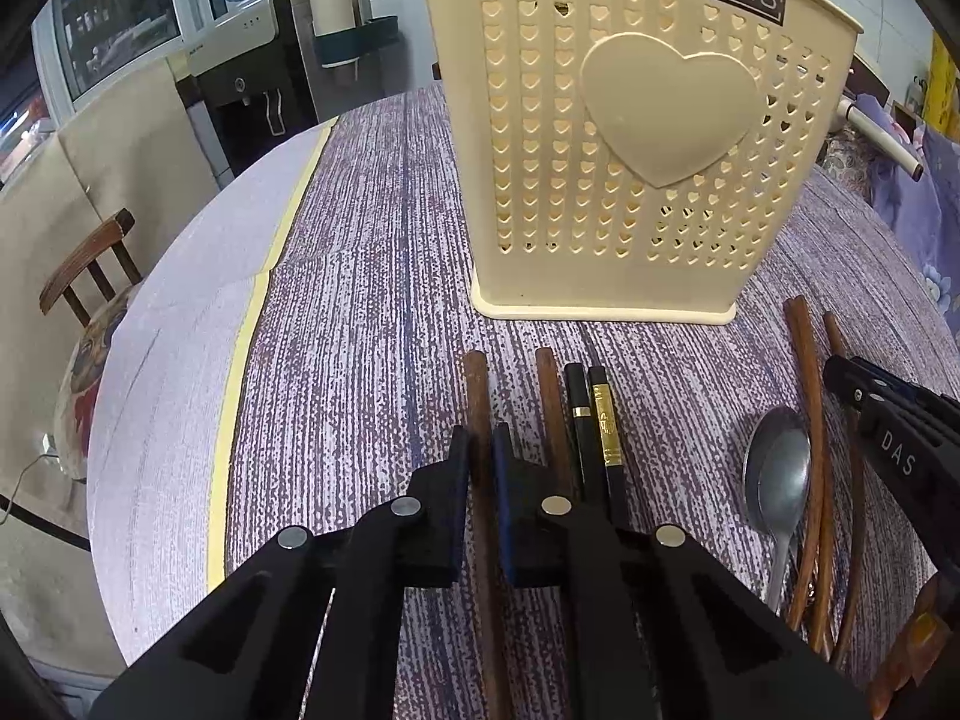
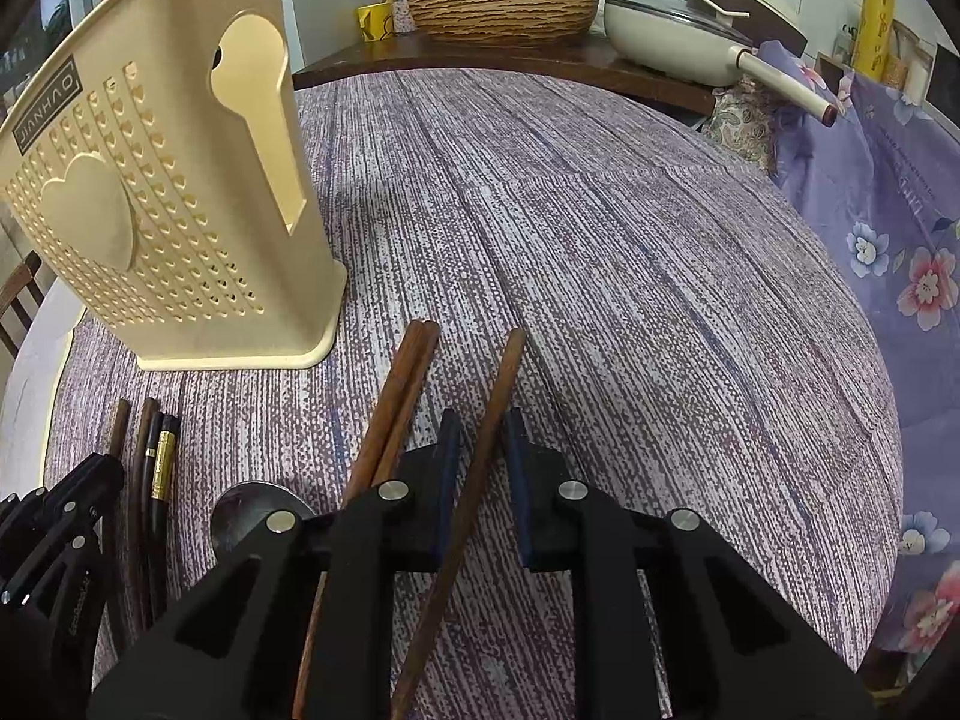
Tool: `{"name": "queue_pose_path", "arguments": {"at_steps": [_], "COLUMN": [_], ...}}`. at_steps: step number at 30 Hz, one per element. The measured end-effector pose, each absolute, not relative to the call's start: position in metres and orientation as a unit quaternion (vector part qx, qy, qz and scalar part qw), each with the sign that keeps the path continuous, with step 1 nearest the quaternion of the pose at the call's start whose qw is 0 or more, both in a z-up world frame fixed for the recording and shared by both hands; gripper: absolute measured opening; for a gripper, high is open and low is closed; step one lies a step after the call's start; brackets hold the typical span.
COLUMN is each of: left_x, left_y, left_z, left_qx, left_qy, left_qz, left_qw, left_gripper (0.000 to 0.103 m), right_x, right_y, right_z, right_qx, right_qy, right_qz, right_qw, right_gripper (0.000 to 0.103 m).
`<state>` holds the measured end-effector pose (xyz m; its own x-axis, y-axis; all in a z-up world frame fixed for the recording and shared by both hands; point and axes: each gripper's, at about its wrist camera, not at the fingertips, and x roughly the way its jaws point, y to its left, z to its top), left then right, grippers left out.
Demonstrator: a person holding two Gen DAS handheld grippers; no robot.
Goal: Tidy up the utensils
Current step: 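Close the left tool on one wooden chopstick while the right tool grasps another, then lift the left tool's chopstick over the holder while the right tool carries its chopstick there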
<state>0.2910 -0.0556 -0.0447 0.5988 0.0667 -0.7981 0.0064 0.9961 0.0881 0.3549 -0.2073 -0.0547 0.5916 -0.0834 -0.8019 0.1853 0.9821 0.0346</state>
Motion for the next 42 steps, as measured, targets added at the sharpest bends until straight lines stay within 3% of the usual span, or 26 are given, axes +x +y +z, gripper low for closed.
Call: {"name": "queue_pose_path", "arguments": {"at_steps": [23,42], "left_x": [0.287,0.243], "left_y": [-0.032,-0.012], "left_z": [-0.026,0.073], "left_qx": [-0.003,-0.043], "left_qy": [0.432,0.321], "left_qz": [-0.013,-0.084], "left_qw": [0.902,0.942], "left_gripper": [0.009,0.008], "right_x": [0.346,0.284], "right_y": [-0.234,-0.254], "right_z": [-0.035,0.072], "right_qx": [0.130,0.144], "right_qy": [0.413,0.301], "right_qz": [0.001,0.122], "right_qw": [0.901,0.935], "right_gripper": [0.007,0.007]}}
